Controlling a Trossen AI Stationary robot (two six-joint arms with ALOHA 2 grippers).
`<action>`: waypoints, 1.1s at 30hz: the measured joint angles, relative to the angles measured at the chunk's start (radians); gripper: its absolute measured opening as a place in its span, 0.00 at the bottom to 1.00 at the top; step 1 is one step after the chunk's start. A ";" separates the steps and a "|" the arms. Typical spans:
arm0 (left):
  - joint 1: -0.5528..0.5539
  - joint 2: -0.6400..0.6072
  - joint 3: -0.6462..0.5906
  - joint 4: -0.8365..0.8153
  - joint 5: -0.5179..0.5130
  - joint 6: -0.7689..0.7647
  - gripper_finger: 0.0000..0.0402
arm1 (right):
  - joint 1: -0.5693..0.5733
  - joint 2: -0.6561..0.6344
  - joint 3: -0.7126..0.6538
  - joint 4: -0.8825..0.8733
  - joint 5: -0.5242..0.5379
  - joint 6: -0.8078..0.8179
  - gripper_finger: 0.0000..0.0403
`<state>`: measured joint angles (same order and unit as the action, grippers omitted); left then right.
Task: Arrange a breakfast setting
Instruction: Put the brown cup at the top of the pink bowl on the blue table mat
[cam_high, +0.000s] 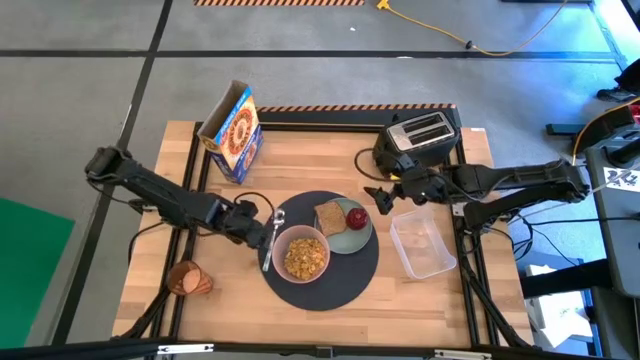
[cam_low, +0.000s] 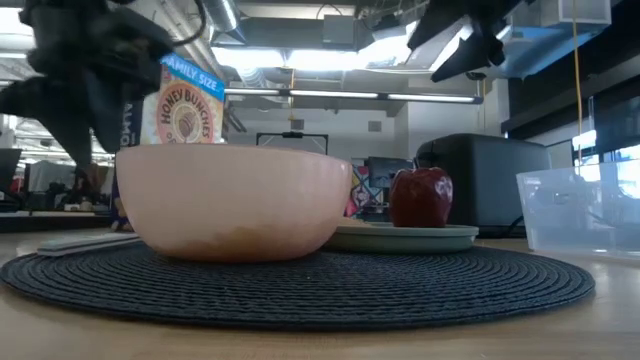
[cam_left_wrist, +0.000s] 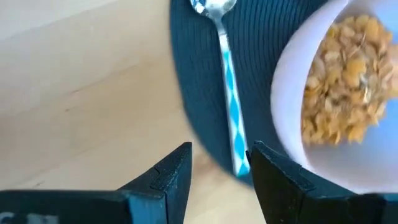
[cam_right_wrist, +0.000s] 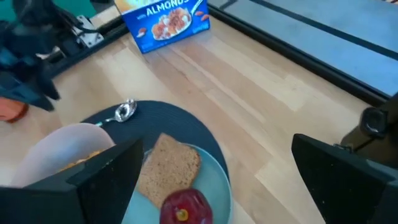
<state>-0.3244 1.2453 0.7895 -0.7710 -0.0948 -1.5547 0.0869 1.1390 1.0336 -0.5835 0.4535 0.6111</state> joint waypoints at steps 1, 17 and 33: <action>-0.004 -0.021 0.000 -0.021 0.007 0.006 0.38 | -0.009 0.007 0.000 0.003 -0.002 -0.013 0.99; -0.030 -0.210 0.418 -0.531 -0.023 0.394 0.38 | -0.057 0.080 0.000 0.180 -0.107 -0.083 0.99; -0.163 -0.270 0.572 -0.799 0.244 0.515 0.38 | -0.055 0.080 0.000 0.183 -0.114 -0.035 0.99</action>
<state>-0.4873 0.9756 1.3613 -1.5704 0.1492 -1.0397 0.0322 1.2186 1.0340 -0.4009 0.3390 0.5763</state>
